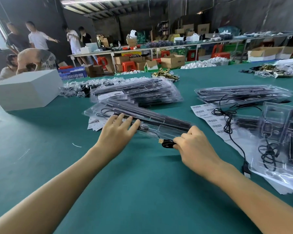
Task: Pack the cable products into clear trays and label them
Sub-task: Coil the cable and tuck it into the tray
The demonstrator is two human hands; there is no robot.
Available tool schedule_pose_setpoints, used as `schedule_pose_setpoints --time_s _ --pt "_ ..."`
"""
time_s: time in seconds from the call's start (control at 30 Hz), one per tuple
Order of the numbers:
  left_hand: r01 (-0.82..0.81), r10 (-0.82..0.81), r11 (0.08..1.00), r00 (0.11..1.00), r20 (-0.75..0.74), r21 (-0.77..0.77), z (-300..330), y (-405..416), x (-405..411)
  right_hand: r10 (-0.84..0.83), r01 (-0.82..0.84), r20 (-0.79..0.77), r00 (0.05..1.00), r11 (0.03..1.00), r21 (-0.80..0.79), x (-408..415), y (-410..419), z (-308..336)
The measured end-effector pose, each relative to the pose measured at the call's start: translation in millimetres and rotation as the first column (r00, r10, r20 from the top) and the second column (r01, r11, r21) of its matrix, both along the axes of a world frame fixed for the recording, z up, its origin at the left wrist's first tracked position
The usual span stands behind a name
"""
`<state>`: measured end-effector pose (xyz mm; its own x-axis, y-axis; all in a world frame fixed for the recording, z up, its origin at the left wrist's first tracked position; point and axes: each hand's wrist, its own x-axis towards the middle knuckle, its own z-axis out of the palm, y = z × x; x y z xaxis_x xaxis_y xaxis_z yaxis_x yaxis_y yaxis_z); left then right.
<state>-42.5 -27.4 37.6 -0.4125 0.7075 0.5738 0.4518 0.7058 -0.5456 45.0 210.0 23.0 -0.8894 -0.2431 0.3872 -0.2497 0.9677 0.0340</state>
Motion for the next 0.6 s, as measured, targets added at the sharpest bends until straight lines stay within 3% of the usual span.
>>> schedule_pose_setpoints --time_s 0.23,0.4,0.6 --pt "-0.036 0.026 0.999 0.971 0.238 0.036 -18.2 -16.2 41.9 0.079 -0.085 0.081 0.994 0.993 0.082 -4.3 13.0 1.1" --pt "-0.114 0.039 0.986 0.872 0.489 0.124 -15.9 -18.4 40.8 0.213 -0.218 0.079 0.974 0.974 0.058 -3.7 8.8 -4.0" --pt "0.047 -0.176 0.969 0.815 0.552 0.241 -18.6 23.9 32.4 0.16 -0.168 0.14 0.977 0.985 0.048 -7.2 11.3 -7.3"
